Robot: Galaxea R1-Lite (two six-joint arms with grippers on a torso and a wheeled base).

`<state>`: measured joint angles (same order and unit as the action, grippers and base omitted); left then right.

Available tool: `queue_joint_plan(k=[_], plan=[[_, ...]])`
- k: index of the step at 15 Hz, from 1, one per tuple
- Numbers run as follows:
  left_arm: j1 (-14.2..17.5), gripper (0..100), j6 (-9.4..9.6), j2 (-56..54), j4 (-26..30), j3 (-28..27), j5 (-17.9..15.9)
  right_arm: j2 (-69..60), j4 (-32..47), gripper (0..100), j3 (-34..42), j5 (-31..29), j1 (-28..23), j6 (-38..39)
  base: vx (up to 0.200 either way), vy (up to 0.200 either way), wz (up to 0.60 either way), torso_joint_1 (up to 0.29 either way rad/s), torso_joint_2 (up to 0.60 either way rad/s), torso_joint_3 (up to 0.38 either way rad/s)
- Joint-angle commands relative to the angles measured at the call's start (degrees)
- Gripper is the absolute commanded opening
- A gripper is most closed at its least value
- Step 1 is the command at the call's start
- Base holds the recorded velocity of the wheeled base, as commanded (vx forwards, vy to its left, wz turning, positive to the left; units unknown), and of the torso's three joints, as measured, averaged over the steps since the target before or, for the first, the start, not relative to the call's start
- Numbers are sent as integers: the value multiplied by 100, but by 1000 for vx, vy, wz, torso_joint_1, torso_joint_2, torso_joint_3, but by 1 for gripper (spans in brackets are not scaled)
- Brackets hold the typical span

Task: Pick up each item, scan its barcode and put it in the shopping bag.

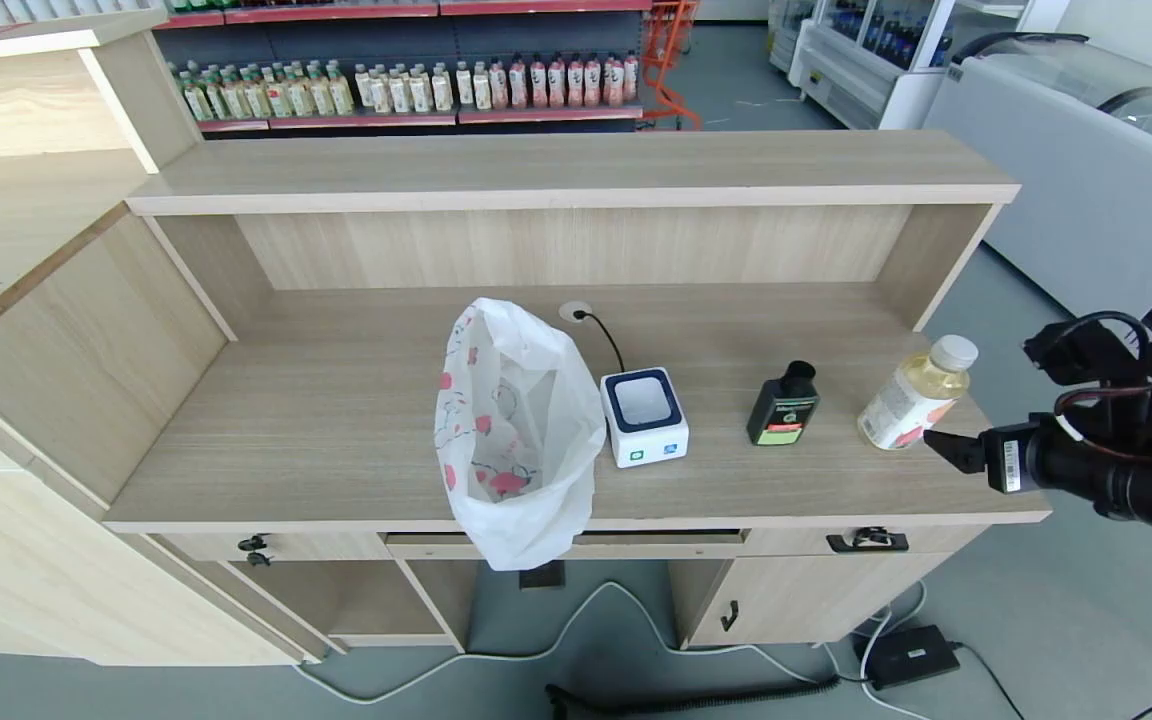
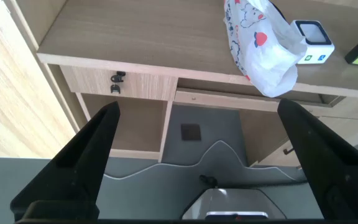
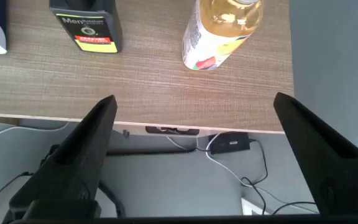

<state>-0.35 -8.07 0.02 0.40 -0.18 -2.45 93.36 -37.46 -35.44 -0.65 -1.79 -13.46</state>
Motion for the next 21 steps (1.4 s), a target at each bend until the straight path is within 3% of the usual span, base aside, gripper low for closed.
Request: queue_joint_plan(k=[1,6,13,21], plan=[[0,100,-2,-2,4,1,-1,1132,-402,100,-253,-6,30,-236,0,0,0,0,0,0],[0,100,7,-2,4,1,-1,1739,-745,100,-684,3,522,-289,0,0,0,0,0,0],[0,100,-2,-2,-5,1,-1,2407,-736,100,-1730,-173,680,-676,0,0,0,0,0,0],[0,100,-2,-2,4,1,-1,2872,-789,100,-2125,-243,917,-816,0,0,0,0,0,0]])
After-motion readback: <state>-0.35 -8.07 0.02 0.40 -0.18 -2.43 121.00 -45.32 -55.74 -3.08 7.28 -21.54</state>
